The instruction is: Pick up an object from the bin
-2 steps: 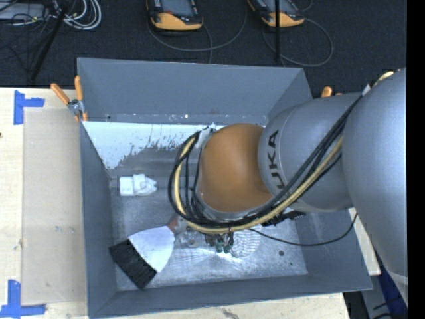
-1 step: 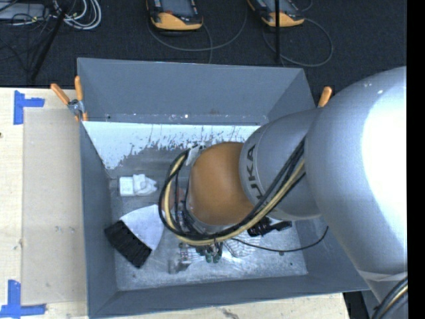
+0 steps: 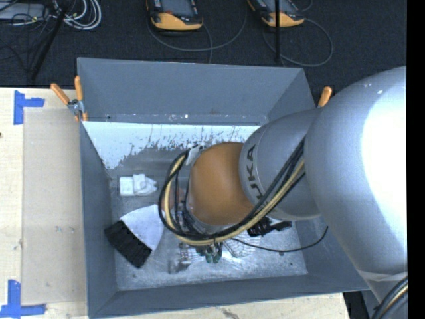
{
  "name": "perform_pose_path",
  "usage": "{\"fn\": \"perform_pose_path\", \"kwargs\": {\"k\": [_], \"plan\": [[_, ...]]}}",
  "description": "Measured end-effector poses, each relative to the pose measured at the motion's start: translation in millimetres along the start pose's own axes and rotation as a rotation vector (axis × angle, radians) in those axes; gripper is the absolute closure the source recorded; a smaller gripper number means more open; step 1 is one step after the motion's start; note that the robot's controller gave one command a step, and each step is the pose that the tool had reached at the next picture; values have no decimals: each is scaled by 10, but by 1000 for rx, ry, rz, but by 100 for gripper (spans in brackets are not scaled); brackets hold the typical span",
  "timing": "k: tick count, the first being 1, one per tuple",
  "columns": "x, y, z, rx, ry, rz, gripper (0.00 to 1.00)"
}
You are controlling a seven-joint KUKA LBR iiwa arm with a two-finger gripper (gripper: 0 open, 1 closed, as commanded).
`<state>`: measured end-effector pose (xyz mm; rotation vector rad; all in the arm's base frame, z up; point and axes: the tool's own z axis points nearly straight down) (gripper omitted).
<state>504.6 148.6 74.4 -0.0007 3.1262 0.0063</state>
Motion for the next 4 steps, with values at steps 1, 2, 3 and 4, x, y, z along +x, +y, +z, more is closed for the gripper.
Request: {"fn": "perform_pose_path", "kwargs": {"k": [1,2,3,4], "plan": [[-125,463,-203,8,19,-48,0],[-262,1020,-479,0,8,-94,0],[-414,833,3,-2,12,123,100],[-414,833,3,-2,12,123,100]]}}
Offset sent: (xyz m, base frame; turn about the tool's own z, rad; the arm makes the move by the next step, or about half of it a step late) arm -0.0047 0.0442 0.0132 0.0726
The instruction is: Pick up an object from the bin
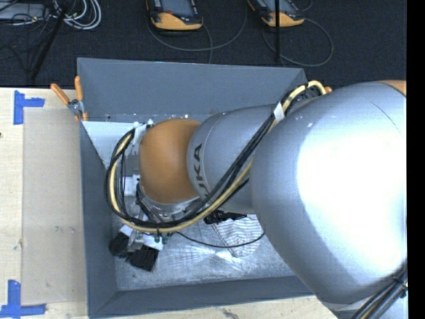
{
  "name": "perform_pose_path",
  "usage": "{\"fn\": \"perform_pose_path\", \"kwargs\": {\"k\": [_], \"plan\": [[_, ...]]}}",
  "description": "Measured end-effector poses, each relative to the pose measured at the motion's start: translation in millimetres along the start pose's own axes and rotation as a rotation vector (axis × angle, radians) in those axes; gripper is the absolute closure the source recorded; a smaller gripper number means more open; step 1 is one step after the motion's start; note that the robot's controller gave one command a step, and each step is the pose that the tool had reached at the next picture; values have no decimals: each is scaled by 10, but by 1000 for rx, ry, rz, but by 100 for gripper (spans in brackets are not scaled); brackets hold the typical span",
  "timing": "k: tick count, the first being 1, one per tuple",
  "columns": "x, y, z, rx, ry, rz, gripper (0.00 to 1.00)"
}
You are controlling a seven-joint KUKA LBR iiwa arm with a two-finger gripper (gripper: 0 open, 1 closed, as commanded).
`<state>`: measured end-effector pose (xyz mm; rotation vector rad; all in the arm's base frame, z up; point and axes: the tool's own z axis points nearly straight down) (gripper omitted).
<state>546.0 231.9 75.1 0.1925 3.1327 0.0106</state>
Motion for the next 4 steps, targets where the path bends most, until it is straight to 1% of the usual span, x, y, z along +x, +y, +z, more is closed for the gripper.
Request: {"fn": "perform_pose_path", "kwargs": {"k": [1,2,3,4], "plan": [[-32,-61,-942,7,2,18,100],[-30,-62,-939,7,2,17,100],[-393,140,-742,4,-1,29,100],[220,-25,-511,9,6,198,0]]}}
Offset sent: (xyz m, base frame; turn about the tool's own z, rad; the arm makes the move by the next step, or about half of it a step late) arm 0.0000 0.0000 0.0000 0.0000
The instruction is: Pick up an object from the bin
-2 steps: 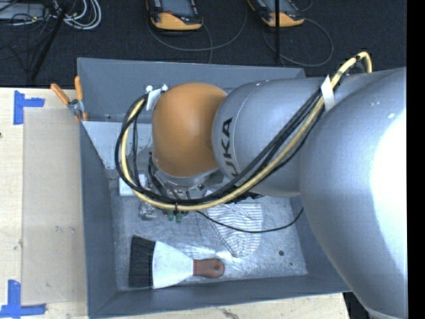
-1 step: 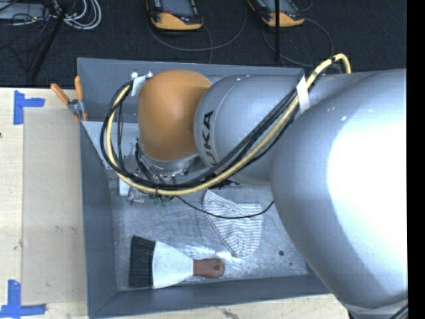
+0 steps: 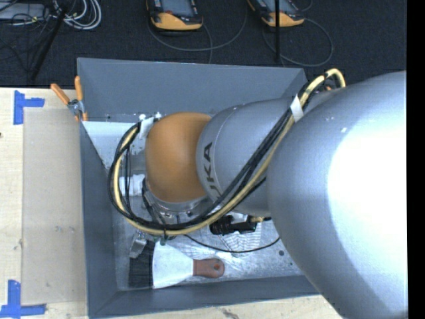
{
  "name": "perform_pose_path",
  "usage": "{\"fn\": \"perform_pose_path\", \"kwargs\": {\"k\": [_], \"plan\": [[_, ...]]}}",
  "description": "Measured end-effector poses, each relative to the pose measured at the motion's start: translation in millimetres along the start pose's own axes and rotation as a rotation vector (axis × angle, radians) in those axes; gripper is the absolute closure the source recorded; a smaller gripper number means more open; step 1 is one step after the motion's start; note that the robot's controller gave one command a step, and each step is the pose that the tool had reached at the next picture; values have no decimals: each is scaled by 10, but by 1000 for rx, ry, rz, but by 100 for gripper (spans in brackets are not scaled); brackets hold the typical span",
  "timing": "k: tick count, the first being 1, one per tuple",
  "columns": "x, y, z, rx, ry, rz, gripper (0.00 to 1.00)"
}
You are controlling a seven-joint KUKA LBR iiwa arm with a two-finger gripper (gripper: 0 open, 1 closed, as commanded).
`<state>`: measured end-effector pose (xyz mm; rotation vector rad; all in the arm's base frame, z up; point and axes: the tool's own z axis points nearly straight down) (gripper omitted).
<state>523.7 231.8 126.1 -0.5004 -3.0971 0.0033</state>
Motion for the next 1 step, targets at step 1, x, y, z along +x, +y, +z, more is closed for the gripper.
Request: {"fn": "perform_pose_path", "kwargs": {"k": [1], "plan": [[-4,3,-6,-1,-1,0,0]]}}
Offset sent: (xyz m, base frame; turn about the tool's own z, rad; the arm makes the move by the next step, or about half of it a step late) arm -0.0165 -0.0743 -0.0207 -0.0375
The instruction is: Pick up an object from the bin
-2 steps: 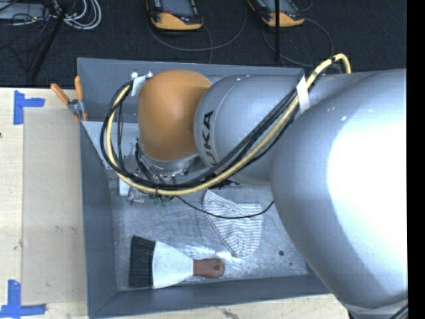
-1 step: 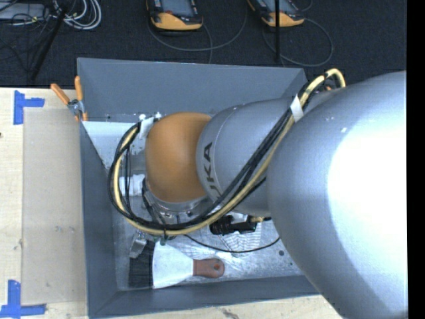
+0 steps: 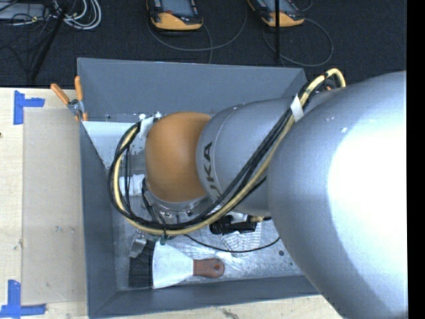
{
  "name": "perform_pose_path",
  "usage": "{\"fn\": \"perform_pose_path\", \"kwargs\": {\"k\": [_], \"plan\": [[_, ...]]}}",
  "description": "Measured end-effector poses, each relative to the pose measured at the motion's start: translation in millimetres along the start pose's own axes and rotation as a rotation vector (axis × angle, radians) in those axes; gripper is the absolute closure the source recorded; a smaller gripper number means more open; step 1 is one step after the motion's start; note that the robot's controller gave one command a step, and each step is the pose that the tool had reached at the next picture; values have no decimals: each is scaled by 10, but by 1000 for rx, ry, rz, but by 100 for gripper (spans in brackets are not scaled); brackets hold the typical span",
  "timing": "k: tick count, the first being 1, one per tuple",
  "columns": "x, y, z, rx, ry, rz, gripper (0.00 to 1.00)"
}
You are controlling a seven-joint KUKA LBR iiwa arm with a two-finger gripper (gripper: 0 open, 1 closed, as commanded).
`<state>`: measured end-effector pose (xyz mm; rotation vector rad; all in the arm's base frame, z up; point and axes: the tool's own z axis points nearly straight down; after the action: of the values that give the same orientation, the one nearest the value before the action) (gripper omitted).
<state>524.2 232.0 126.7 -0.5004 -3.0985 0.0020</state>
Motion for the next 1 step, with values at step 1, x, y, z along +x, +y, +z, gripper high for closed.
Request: {"fn": "perform_pose_path", "kwargs": {"k": [1], "plan": [[-28,-429,124,-3,-2,-29,0]]}}
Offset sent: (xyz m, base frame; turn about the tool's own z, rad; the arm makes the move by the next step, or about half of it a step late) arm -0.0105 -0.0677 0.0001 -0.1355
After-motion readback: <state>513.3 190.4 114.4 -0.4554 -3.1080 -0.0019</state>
